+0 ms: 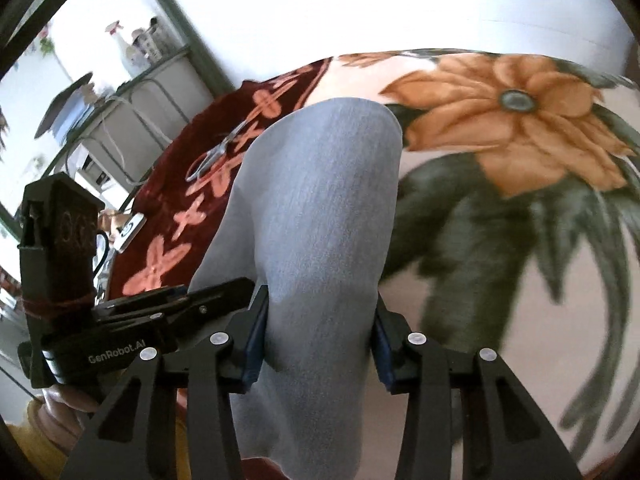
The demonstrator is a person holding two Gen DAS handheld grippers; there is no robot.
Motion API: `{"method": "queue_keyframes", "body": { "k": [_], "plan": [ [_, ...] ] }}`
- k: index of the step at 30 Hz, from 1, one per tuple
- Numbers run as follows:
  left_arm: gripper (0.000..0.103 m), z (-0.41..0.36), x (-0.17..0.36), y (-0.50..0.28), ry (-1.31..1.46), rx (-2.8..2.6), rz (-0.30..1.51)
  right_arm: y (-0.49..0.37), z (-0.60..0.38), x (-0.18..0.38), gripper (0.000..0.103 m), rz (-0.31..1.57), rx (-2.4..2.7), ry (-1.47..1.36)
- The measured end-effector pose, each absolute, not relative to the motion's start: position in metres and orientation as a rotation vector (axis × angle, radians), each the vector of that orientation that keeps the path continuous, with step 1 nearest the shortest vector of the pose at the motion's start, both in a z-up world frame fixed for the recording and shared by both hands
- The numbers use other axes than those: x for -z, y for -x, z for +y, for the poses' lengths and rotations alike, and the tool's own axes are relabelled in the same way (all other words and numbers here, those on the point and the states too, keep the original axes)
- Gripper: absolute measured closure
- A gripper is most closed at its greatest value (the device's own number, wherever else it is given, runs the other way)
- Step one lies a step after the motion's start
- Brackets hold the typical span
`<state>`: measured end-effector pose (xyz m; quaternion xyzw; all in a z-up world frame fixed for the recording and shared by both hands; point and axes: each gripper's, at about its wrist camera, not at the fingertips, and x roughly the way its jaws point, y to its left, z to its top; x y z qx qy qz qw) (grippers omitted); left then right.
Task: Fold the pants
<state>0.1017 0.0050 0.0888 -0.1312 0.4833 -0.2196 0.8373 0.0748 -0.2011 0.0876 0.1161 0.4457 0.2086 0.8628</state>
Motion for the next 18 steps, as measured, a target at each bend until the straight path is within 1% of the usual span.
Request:
{"method": "queue_keyframes", "body": {
  "k": [4,6,8,10,11,13,18],
  "plan": [
    [0.075,-0.017,-0.081,-0.102,0.248,0.478,1.042,-0.076,-0.228,-0.069,0.057,0.971,-0.394,-0.302],
    [0.074,-0.027,-0.071,-0.101,0.211,0.451,1.062,-0.079,-0.235,-0.055,0.054,1.01,-0.375,-0.314],
    [0.07,-0.038,-0.057,-0.101,0.133,0.386,1.09,-0.085,-0.235,-0.034,0.053,1.078,-0.319,-0.28],
    [0.064,-0.044,-0.046,-0.097,0.092,0.348,1.107,-0.083,-0.238,-0.027,0.052,1.087,-0.31,-0.291],
    [0.06,-0.042,-0.045,-0.094,0.089,0.339,1.103,-0.08,-0.238,-0.027,0.052,1.076,-0.31,-0.296],
    [0.056,-0.038,-0.049,-0.09,0.077,0.325,1.096,-0.077,-0.24,-0.032,0.052,1.063,-0.304,-0.286],
    [0.058,-0.025,-0.075,-0.077,0.085,0.287,1.065,-0.058,-0.244,-0.058,0.052,0.992,-0.259,-0.207]
  ]
}}
